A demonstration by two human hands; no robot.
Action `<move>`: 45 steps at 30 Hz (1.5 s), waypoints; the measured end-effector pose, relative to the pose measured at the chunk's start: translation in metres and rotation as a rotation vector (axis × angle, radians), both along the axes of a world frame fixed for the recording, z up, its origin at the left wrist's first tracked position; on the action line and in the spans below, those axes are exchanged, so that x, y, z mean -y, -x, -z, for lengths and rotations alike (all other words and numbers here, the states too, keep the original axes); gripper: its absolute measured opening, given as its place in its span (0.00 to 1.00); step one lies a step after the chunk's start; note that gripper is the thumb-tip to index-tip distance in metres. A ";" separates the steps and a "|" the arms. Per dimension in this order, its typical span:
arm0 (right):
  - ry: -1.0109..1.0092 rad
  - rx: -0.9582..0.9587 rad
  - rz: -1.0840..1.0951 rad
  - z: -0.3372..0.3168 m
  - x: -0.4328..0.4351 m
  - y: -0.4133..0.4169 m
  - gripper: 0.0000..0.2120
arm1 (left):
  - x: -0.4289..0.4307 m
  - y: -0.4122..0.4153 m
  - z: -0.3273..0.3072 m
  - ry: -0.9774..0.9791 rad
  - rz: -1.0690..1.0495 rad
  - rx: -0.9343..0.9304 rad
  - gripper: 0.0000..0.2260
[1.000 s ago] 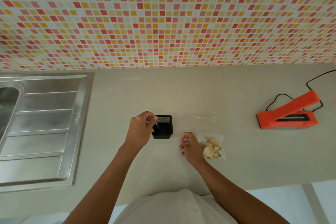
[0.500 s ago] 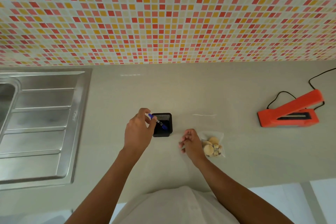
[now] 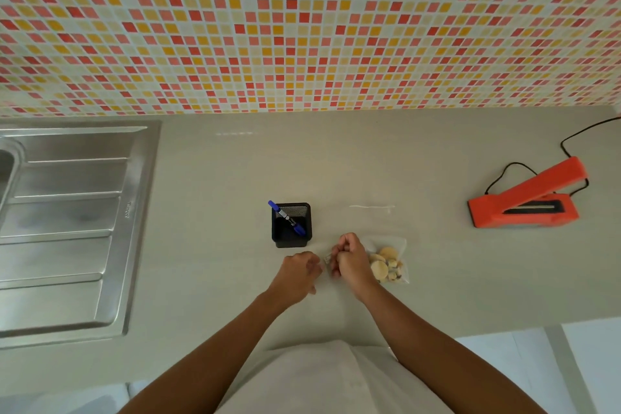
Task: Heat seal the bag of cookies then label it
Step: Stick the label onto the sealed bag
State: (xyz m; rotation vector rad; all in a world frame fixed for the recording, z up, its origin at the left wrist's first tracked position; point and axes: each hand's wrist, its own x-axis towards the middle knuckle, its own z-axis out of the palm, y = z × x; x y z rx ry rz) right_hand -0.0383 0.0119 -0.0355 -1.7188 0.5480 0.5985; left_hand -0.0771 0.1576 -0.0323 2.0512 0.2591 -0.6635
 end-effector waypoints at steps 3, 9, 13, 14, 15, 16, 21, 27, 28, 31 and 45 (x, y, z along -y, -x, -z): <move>0.004 0.010 -0.006 0.000 0.001 -0.001 0.17 | 0.009 -0.006 0.005 0.056 -0.172 -0.056 0.07; -0.003 -0.003 0.013 -0.001 0.001 -0.001 0.18 | 0.018 -0.014 0.013 0.076 -0.231 -0.056 0.04; -0.011 0.009 0.001 -0.006 0.003 -0.002 0.17 | 0.017 -0.017 0.014 0.053 -0.207 -0.064 0.04; -0.016 0.030 -0.007 -0.009 0.004 -0.002 0.17 | 0.016 -0.016 0.013 0.044 -0.188 -0.057 0.05; -0.021 0.059 -0.015 -0.013 0.006 -0.001 0.16 | 0.014 -0.016 0.010 0.035 -0.168 -0.047 0.06; -0.025 0.101 -0.023 -0.016 0.009 -0.001 0.16 | 0.012 -0.016 0.006 0.033 -0.156 -0.038 0.07; 0.079 0.307 -0.084 -0.035 0.029 0.001 0.08 | 0.002 -0.012 -0.031 0.174 -0.106 -0.072 0.05; -0.071 0.265 -0.223 -0.091 0.029 0.007 0.07 | -0.011 -0.016 -0.078 0.283 -0.041 0.001 0.05; -0.088 0.286 -0.207 -0.099 0.027 0.007 0.06 | -0.013 -0.017 -0.085 0.301 -0.036 0.018 0.05; -0.147 0.330 -0.082 -0.120 0.022 0.008 0.03 | -0.018 -0.021 -0.109 0.395 -0.040 0.058 0.06; -0.202 0.459 0.003 -0.154 0.012 0.013 0.02 | -0.030 -0.019 -0.143 0.531 -0.069 0.140 0.05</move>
